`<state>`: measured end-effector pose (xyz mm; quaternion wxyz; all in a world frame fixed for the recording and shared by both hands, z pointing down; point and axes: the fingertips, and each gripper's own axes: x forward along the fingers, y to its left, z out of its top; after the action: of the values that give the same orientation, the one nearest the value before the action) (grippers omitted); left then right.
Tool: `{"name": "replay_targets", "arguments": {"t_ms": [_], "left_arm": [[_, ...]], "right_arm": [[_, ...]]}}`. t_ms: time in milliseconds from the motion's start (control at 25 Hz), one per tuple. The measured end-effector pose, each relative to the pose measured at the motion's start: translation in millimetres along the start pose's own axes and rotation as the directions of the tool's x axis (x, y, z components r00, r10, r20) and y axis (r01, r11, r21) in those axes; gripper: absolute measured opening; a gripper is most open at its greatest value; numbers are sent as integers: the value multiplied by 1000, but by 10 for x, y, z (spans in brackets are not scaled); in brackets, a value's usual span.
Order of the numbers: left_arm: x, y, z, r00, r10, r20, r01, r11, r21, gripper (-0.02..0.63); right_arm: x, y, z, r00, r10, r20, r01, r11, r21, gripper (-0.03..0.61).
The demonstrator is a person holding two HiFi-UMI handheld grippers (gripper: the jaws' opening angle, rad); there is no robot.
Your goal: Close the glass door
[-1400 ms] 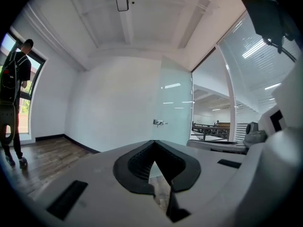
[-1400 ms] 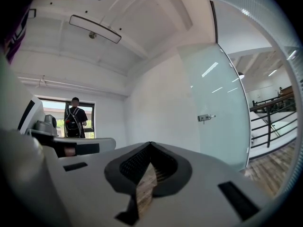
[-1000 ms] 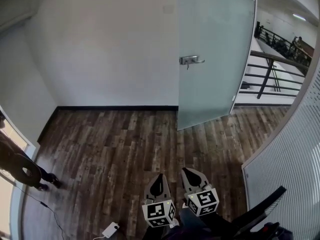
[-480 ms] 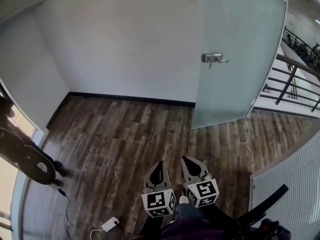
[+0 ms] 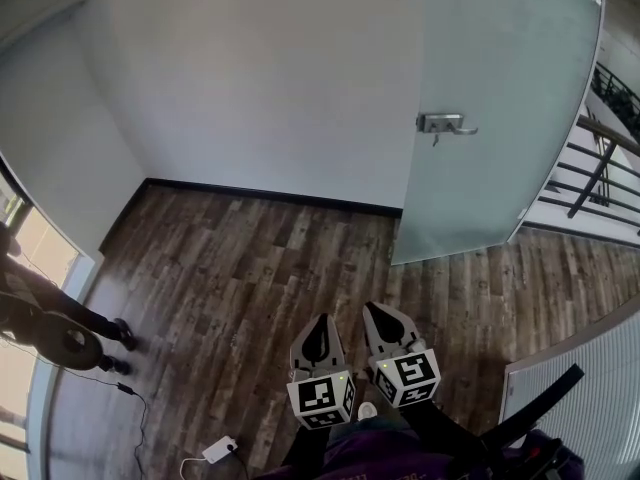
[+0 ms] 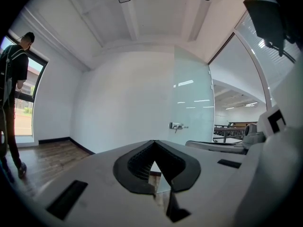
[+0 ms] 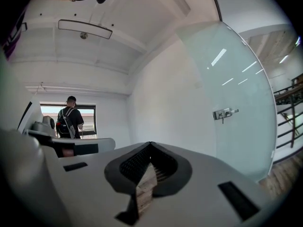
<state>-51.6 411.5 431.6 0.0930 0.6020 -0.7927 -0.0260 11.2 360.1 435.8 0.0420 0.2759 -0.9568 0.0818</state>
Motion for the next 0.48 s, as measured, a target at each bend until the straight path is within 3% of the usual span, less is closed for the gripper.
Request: {"name": "replay_targets", "arguments": {"t_ms": [480], "left_arm": [[768, 376, -27, 1000, 1, -15, -2, 1000, -25, 0]], "right_arm": [[803, -248, -43, 1000, -1, -23, 1, 1000, 8, -3]]}}
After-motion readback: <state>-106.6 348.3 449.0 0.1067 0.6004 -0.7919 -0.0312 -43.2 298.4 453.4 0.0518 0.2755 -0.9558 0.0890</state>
